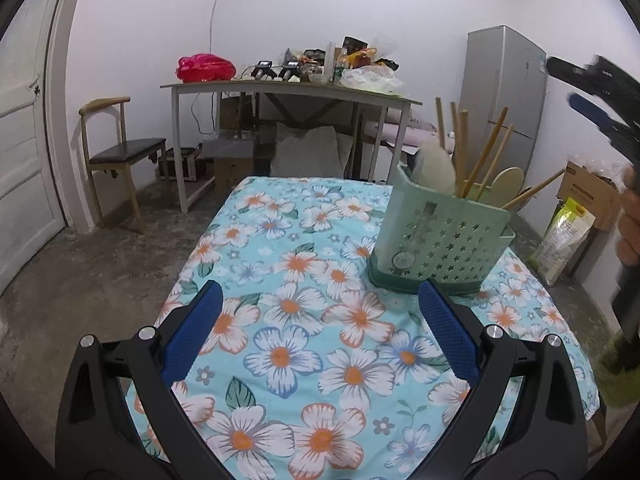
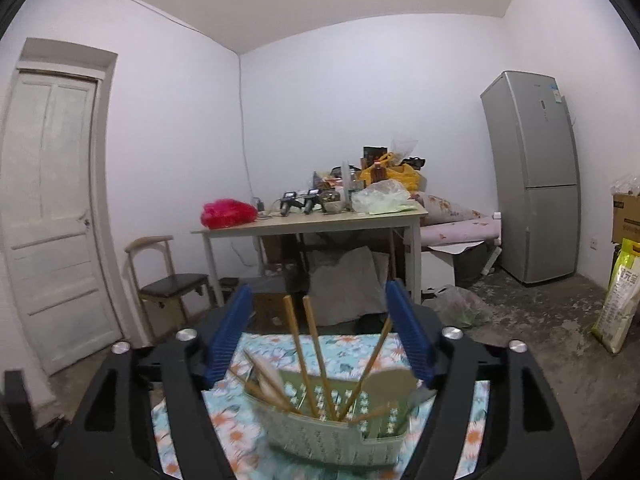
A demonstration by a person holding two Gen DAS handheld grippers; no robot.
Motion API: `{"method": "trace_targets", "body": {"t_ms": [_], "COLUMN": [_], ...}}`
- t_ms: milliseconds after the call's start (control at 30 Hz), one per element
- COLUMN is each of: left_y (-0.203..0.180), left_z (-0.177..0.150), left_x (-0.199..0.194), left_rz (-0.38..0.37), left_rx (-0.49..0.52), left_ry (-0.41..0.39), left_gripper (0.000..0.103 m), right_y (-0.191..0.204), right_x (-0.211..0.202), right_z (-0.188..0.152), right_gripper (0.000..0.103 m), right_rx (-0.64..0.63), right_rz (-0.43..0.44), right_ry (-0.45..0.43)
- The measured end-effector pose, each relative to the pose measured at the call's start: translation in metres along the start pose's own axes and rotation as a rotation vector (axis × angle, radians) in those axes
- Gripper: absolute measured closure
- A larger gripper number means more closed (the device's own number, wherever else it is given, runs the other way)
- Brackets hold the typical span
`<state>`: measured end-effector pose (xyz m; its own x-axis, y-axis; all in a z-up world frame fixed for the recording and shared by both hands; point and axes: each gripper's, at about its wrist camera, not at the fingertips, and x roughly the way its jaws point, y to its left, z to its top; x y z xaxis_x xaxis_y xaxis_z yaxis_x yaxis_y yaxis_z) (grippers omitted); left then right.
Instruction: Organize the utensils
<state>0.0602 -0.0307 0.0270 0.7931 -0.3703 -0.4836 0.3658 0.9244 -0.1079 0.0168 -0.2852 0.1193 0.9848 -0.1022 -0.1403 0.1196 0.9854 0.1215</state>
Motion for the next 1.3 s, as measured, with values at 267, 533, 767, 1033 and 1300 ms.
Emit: {"method": "trace_targets", "body": {"t_ms": [267,533,767,1033,1300], "left_y": [-0.024,-0.038,-0.039,-0.043,-0.044], "left_z": [0.013,0.012,0.011,0.008,0.004], "left_x": [-0.006,0.001,0.004,0.005,0.01], "left_rz": [0.024,0.157,0.229,0.248,0.244], "left_rx": [0.023,0.05,0.032,0.051,0.067], "left_ry": [0.031,0.093,0.124,0.138,0.167], "left_gripper": [0.008,0.008,0.008,0.008,0.008], "right_y": [0.012,0.002,-0.014,-0.028,-0.021], "right_x": [-0.031,-0.012,-0.009,-0.011,-0.011], "right_z": [-0.057,-0.124,-0.132,-0.132,-0.127], "right_gripper": [0.009,0.007,0.007,0.007,0.007], "right_rx": [-0.07,-0.084,-0.058,-0.055,-0.084], "right_rz": [-0.091,-0.319,-0.408,-0.43,-0.423], "right_ry": [0.212,0.518,0.557,0.568,0.549]}}
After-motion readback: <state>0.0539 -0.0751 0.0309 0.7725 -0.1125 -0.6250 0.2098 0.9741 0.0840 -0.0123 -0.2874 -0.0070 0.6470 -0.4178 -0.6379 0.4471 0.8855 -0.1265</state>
